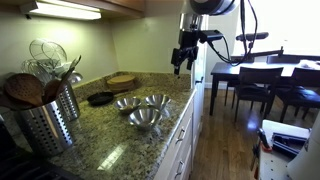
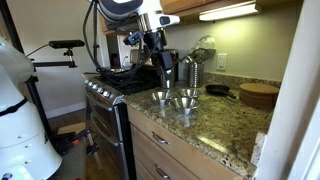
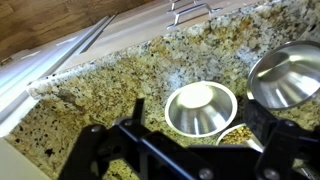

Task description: Empty the bowl at the back into the bowl on the right

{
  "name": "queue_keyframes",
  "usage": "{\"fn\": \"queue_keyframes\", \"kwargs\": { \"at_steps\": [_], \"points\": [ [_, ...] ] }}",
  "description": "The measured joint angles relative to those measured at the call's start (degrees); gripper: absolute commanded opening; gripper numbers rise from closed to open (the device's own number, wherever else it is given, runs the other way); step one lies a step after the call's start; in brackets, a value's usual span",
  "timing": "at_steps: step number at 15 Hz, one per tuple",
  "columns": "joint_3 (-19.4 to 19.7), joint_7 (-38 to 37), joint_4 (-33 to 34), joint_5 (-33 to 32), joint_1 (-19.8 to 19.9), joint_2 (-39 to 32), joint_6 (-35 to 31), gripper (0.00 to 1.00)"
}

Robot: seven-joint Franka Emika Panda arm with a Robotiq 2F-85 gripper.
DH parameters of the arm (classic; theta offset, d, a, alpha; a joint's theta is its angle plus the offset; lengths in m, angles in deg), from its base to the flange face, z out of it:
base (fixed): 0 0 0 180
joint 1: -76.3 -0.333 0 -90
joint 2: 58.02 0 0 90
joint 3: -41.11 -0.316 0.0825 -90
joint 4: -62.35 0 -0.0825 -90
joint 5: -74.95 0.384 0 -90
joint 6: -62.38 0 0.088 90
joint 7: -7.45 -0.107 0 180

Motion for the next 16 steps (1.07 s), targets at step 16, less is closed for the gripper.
{"fn": "queue_keyframes", "kwargs": {
  "at_steps": [16],
  "points": [
    [-3.4,-2.2,13.2,-6.7,-0.1,-12.0,-10.9,1.0]
  ]
}}
